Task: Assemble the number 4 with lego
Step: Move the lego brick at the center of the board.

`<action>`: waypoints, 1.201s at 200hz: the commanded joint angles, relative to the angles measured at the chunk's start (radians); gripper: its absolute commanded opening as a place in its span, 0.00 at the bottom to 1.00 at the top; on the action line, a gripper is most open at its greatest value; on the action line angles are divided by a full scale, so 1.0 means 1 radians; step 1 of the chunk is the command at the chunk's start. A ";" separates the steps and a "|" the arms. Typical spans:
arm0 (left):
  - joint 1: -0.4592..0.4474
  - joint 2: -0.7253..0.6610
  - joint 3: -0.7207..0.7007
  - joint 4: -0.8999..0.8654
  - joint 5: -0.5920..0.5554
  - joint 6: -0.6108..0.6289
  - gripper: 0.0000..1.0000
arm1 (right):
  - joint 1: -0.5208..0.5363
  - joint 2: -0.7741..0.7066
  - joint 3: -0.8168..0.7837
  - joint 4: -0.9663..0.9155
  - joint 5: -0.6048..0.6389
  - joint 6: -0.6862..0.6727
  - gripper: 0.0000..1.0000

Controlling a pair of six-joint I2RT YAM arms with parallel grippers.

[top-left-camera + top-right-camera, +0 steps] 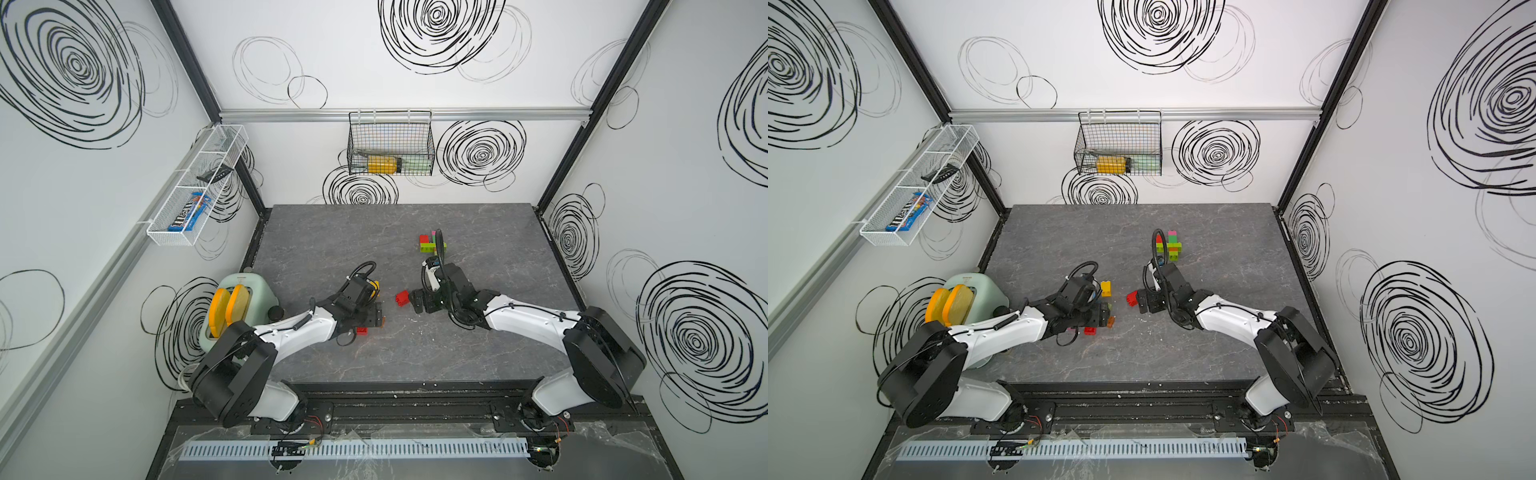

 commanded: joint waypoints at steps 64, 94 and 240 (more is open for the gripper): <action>-0.107 0.143 0.092 -0.018 -0.053 0.035 0.66 | -0.004 -0.030 -0.013 0.017 0.005 -0.017 0.98; -0.128 0.147 0.100 0.000 -0.002 0.055 0.66 | -0.004 -0.029 -0.014 0.018 -0.001 -0.019 0.98; -0.108 0.129 0.020 0.228 0.320 -0.024 0.27 | -0.004 -0.063 -0.049 0.007 -0.003 -0.041 0.98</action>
